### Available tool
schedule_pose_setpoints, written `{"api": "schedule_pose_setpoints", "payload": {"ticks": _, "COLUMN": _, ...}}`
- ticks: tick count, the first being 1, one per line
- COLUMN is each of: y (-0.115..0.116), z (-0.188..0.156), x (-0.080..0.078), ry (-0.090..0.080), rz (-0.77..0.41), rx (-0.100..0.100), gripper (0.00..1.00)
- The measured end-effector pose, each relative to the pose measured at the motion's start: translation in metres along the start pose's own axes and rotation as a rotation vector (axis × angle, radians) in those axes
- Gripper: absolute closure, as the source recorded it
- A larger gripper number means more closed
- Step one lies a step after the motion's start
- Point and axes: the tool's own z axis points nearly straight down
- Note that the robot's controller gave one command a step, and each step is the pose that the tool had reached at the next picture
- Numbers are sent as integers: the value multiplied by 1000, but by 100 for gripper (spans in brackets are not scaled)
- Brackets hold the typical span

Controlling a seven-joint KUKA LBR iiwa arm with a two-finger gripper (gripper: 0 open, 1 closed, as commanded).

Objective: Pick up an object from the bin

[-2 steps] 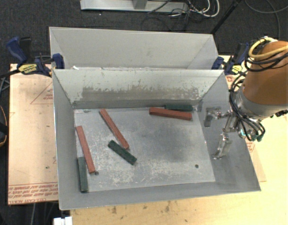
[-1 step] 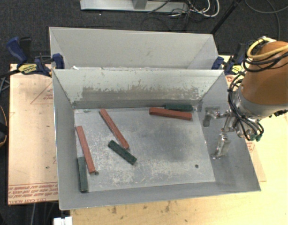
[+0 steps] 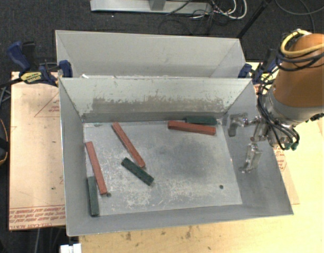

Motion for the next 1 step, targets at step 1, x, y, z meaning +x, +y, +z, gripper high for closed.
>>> {"api": "schedule_pose_setpoints", "payload": {"ticks": 1, "y": 32, "z": 13, "x": -16, "ry": -24, "rz": -36, "rx": 7, "gripper": 0}}
